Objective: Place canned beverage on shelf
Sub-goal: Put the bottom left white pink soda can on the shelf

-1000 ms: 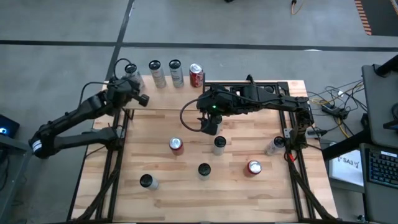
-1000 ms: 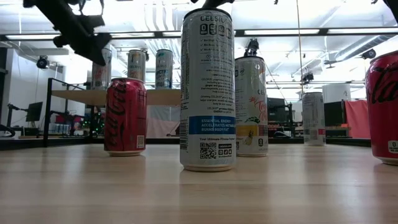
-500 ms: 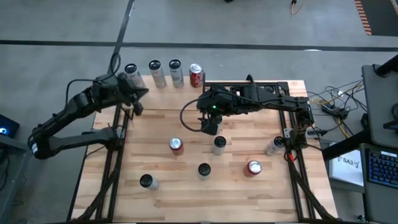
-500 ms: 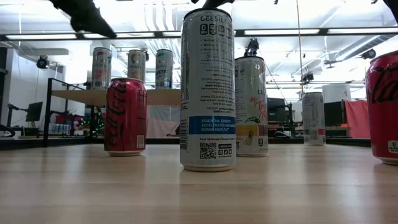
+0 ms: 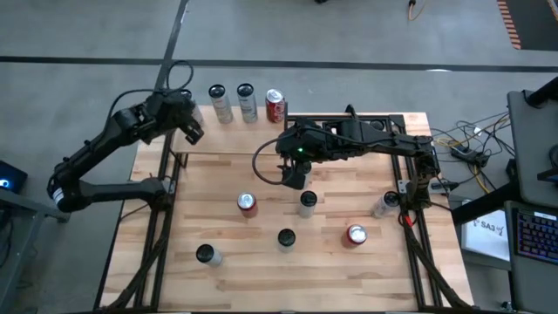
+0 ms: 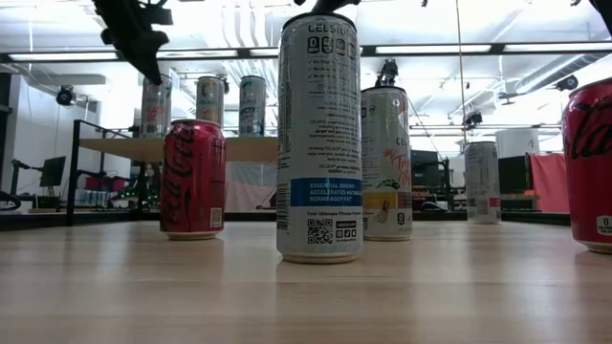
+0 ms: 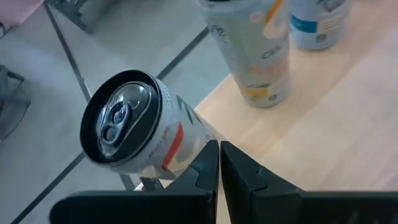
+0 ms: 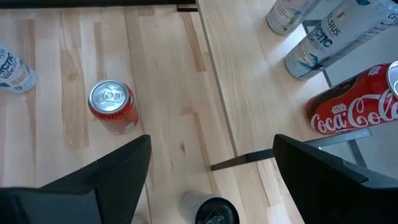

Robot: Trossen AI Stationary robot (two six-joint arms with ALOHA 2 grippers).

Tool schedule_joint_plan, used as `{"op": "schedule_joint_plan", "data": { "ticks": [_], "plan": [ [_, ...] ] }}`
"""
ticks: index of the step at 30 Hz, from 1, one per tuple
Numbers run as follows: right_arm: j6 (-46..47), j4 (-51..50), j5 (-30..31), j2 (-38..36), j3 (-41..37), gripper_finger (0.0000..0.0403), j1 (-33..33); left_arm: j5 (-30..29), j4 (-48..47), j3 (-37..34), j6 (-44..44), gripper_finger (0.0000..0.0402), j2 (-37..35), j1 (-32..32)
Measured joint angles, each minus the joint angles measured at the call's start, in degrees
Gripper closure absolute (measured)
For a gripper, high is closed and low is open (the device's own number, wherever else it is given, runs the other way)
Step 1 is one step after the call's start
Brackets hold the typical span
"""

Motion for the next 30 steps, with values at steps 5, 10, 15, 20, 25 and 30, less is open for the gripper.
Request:
{"op": "schedule_joint_plan", "data": {
  "ticks": [5, 10, 15, 20, 25, 30],
  "plan": [
    [0.0, 0.0, 0.0, 0.0, 0.0, 0.0076, 0.0, 0.0, -0.2, -0.2, 0.2, 0.0402, 1.9, 1.3],
    [-0.2, 0.0, 0.0, 0.0, 0.0, 0.0076, 0.0, -1.9, 0.0, -0.5, 0.2, 0.0402, 2.7, 2.5],
    [-0.5, 0.0, 0.0, 0.0, 0.0, 0.0076, 0.0, -4.5, 0.2, -0.5, 0.1, 0.0402, 3.1, 3.4],
    [-0.5, 0.0, 0.0, 0.0, 0.0, 0.0076, 0.0, -4.5, 0.3, -0.6, 0.0, 0.0402, 2.9, 3.6],
    [-0.5, 0.0, 0.0, 0.0, 0.0, 0.0076, 0.0, -4.0, 0.3, -0.6, -1.3, 0.0402, 2.7, 3.6],
    [-0.4, 0.0, 0.0, 0.0, 0.0, 0.0076, 0.0, 7.5, 0.6, -1.0, -4.4, 0.0402, 0.5, 3.4]
  ]
}}
